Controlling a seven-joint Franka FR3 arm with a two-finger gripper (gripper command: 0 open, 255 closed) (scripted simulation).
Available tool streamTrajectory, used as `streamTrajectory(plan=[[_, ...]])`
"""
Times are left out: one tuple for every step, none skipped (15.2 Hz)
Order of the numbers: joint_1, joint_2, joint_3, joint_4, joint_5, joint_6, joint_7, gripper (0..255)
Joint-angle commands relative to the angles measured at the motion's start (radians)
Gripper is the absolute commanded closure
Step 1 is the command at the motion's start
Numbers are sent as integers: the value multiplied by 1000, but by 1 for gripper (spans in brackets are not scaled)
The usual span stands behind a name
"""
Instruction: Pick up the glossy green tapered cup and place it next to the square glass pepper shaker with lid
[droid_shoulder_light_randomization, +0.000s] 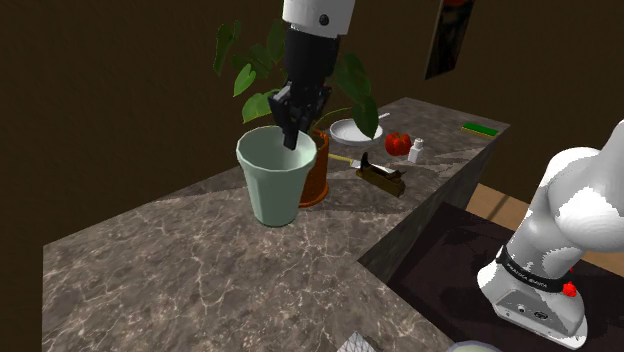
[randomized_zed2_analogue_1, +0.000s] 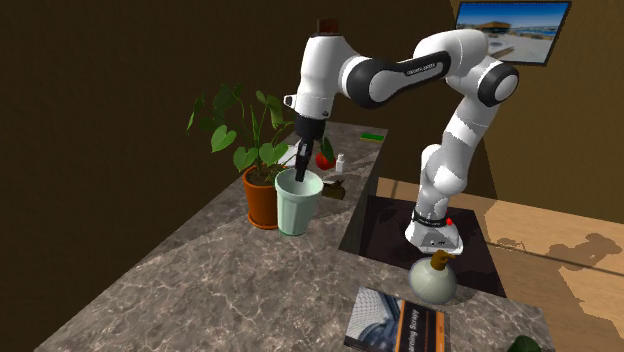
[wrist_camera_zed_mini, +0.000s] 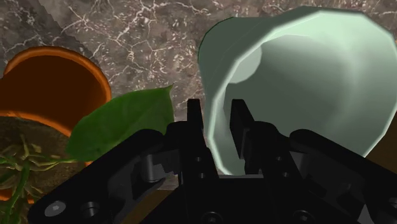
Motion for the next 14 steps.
streamTrajectory(plan=[[-2,0,-3,30,-1,-30,0,255],[-2,0,-3,33,-1,-33,0,255],[-5,-33,-23,2,13,-35,-27,255],[-7,-64,-42,-27,26,-38,-54,255],[-10,-94,-62,-56,37,-41,-81,255],[-11,-123,-83,-83,46,-45,-106,255],[-13,-152,-103,-109,53,-50,-131,255],[-15,-179,-123,-134,59,-55,-156,255],[-17,-205,-144,-157,63,-61,-180,255],[-20,-230,-164,-180,66,-67,-204,255],[-22,-255,-184,-201,67,-73,-228,255],[-25,-278,-205,-222,67,-80,-251,255],[-28,-301,-225,-241,66,-88,-274,255],[-32,-323,-245,-259,64,-95,-297,255]])
